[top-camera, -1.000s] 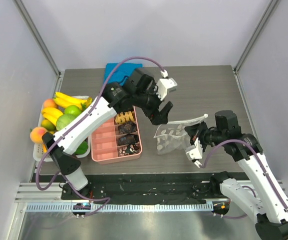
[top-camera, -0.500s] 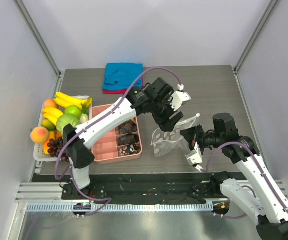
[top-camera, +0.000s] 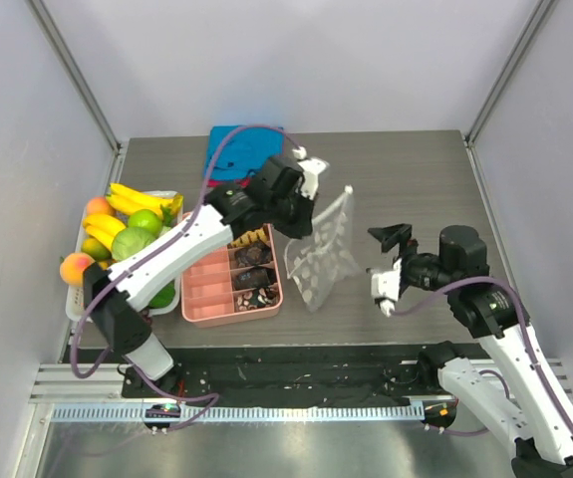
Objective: Place the food in the zip-top bag and seal the zipper
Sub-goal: Pick up the zipper food storage bag at the center of the board.
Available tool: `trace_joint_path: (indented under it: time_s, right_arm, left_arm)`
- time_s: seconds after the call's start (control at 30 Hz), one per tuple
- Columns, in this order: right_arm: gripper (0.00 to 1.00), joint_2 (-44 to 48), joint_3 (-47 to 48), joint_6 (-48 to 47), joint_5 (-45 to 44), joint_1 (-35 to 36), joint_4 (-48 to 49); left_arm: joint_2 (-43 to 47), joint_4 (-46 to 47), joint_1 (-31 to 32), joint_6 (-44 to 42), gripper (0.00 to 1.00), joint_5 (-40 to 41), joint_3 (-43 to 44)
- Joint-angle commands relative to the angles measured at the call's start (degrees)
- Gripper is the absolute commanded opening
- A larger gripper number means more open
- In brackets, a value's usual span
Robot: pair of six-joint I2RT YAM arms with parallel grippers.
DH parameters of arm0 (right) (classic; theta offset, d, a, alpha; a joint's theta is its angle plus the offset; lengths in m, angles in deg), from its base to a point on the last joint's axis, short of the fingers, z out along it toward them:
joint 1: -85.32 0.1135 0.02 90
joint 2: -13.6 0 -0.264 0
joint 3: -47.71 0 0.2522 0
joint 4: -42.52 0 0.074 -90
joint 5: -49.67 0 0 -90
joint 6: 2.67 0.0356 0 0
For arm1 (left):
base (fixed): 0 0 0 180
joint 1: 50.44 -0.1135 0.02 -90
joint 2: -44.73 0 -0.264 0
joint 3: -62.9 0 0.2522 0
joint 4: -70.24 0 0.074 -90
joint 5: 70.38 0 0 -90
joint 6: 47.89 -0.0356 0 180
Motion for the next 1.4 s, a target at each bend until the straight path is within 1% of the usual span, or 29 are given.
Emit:
trace_joint_path:
  time_s: [0.0, 0.03, 0.07, 0.1, 0.13, 0.17, 0.2, 0.27, 0.3, 0.37, 0.43, 0.53, 0.6, 0.67, 0.73, 0.77, 0.8, 0.83, 0.87, 0.9, 0.93, 1.03, 1.1, 1.13, 1.17, 1.2, 1.3, 1.37]
  right_arm:
    - [0.91, -0.68, 5.11, 44.22, -14.17, 0.21, 10.66]
    - [0.90, -2.00, 6.52, 50.63, -17.09, 0.21, 10.75]
    - [0.89, -3.93, 10.01, 63.40, -20.08, 0.21, 10.22]
    - [0.88, -5.69, 12.13, 68.23, -22.72, 0.21, 8.22]
    - [0.86, -9.45, 14.33, 73.32, -23.18, 0.12, 7.15]
    - [0.85, -11.14, 18.09, 77.46, -23.10, 0.12, 6.45]
    - [0.85, -12.63, 19.78, 85.68, -22.58, 0.03, 6.00]
    - [0.84, -16.85, 23.91, 92.41, -20.29, -0.14, 6.00]
    - [0.83, -18.35, 24.89, 98.53, -19.85, -0.14, 6.09]
    - [0.80, -21.69, 26.12, 103.23, -20.72, -0.32, 6.00]
    - [0.78, -23.01, 25.61, 108.49, -21.43, -1.28, 6.70]
    - [0.72, -25.56, 23.15, 113.69, -17.67, -1.73, 9.33]
    - [0.66, -26.36, 22.18, 115.81, -17.30, -1.72, 11.96]
    - [0.63, -27.14, 21.30, 116.35, -18.96, -1.72, 12.15]
    - [0.54, -27.67, 20.25, 116.18, -19.41, -1.73, 11.45]
    - [0.48, -27.85, 19.72, 116.26, -19.41, -1.72, 11.01]
    - [0.31, -27.77, 19.28, 115.91, -19.67, -1.81, 10.49]
    - [0.24, -27.85, 18.75, 115.74, -20.54, -1.90, 9.70]
    - [0.22, -27.68, 18.57, 115.13, -21.33, -2.25, 8.04]
    - [0.08, -27.33, 18.40, 114.60, -21.34, -2.69, 7.50]
    - [0.01, -27.06, 18.57, 113.90, -21.17, -3.04, 6.80]
    - [0.01, -25.40, 20.23, 111.43, -20.38, -5.67, 4.08]
    - [0.01, -24.95, 22.25, 107.68, -20.81, -8.21, -1.18]
    - [0.01, -24.78, 24.87, 106.08, -21.51, -9.10, -3.38]
    - [0.01, -24.43, 25.94, 104.59, -21.87, -10.33, -7.41]
    - [0.01, -24.34, 26.82, 101.79, -22.13, -11.99, -9.10]
    - [0.01, -23.37, 28.68, 97.82, -22.75, -12.89, -13.50]
    - [0.01, -23.28, 28.33, 97.37, -20.56, -12.80, -14.21]
  left_arm:
    - [5.71, 9.76, 0.57, 10.32, 0.00, 15.50, 0.35]
    - [5.19, 8.79, 1.01, 11.20, 0.00, 17.61, 1.40]
    - [3.87, 7.13, 1.28, 11.99, 0.00, 20.59, 3.15]
    - [3.43, 6.76, 1.45, 12.69, 0.00, 21.23, 3.69]
    - [3.16, 6.67, 1.80, 12.96, 0.00, 21.93, 3.96]
    - [2.64, 6.76, 2.42, 13.22, 0.00, 23.25, 3.96]
    - [2.37, 6.85, 2.86, 13.57, 0.00, 24.30, 4.05]
    - [1.40, 6.76, 4.26, 13.58, 0.00, 27.20, 5.01]
    - [0.62, 6.76, 4.44, 14.10, 0.00, 27.30, 5.37]
    - [0.35, 7.29, 4.44, 14.72, 0.00, 26.69, 6.33]
    - [0.26, 8.16, 4.53, 15.25, 0.00, 26.51, 6.69]
    - [0.08, 8.25, 4.45, 15.51, 0.00, 26.34, 7.65]
    - [-0.09, 8.17, 4.53, 15.69, 0.00, 25.90, 8.09]
    - [0.08, 8.34, 4.44, 16.04, 0.00, 25.37, 8.18]
    - [0.43, 8.43, 4.44, 16.13, 0.00, 24.76, 8.18]
    - [0.52, 8.34, 4.44, 16.13, 0.00, 24.67, 8.01]
    - [0.70, 8.43, 4.44, 16.30, 0.00, 24.75, 7.66]
    - [1.22, 8.26, 4.01, 16.39, 0.00, 24.75, 6.87]
    - [1.49, 8.25, 3.57, 17.35, 0.00, 24.14, 6.34]
    - [1.84, 8.34, 3.22, 17.44, 0.00, 23.36, 4.86]
    - [2.54, 8.34, 2.69, 17.45, 0.00, 23.00, 4.15]
    - [3.59, 7.73, 1.46, 17.18, 0.00, 23.00, 1.16]
    - [4.56, 7.46, -1.52, 17.70, 0.00, 22.47, -1.38]
    - [4.83, 7.38, -2.84, 17.97, 0.00, 21.95, -2.27]
    - [4.92, 7.55, -5.81, 18.23, 0.00, 20.20, -3.23]
    - [4.74, 7.46, -6.88, 18.67, 0.00, 19.66, -4.55]
    - [2.81, 7.55, -7.60, 17.80, 0.00, 18.52, -6.40]
    - [1.41, 7.64, -7.60, 17.97, 0.00, 16.50, -7.02]
